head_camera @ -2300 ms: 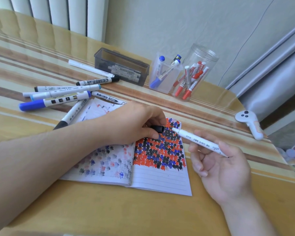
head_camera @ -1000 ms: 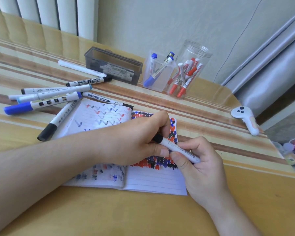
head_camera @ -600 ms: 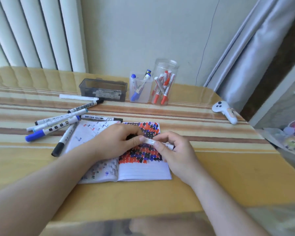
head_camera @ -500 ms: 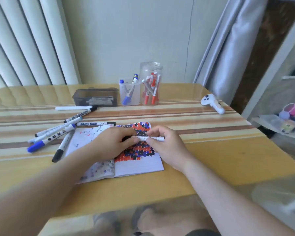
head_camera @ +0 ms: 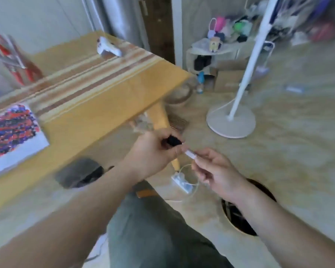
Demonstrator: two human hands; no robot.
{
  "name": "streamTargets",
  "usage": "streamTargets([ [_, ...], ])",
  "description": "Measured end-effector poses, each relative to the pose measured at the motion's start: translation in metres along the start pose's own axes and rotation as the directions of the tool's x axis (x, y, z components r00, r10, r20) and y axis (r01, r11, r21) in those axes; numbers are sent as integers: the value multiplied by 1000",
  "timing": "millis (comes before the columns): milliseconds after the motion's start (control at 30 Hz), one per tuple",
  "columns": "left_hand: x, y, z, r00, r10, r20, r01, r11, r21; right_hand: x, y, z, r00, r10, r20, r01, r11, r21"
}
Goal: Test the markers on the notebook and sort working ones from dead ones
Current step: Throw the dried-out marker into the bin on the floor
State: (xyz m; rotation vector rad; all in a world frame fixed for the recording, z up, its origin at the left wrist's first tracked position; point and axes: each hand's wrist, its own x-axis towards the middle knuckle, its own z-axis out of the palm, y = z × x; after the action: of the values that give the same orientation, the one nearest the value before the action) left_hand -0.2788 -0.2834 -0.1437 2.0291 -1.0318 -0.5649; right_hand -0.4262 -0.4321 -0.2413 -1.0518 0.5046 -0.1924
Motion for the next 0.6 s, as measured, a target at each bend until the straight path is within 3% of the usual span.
streamTargets([
  [100, 9, -39, 101, 956, -196, 218, 213, 975, -57, -45, 76, -78, 926, 228, -301, -190, 970, 149],
  [167, -4, -65, 147, 876, -286, 388, 265, 958, 109, -71, 124, -120, 811, 323, -488, -265, 946, 186],
  [233, -17, -74, 170, 768, -329, 549, 145, 925, 352, -90, 162, -154, 663, 411, -625, -336, 910, 241],
  [333, -18, -61, 169, 754, -251, 607, -15, 918, 397, -102, 197, -188, 523, 425, -739, -416, 884, 214],
  [433, -15, -64, 159, 790, -298, 536, 85, 918, 386, -93, 205, -197, 542, 203, -815, -533, 833, -147],
  [500, -18, -70, 154, 798, -335, 501, 132, 908, 397, -83, 195, -191, 625, 87, -776, -565, 736, -373],
  [600, -21, -59, 143, 817, -275, 506, 151, 950, 273, -58, 168, -168, 746, -21, -665, -464, 701, -542],
])
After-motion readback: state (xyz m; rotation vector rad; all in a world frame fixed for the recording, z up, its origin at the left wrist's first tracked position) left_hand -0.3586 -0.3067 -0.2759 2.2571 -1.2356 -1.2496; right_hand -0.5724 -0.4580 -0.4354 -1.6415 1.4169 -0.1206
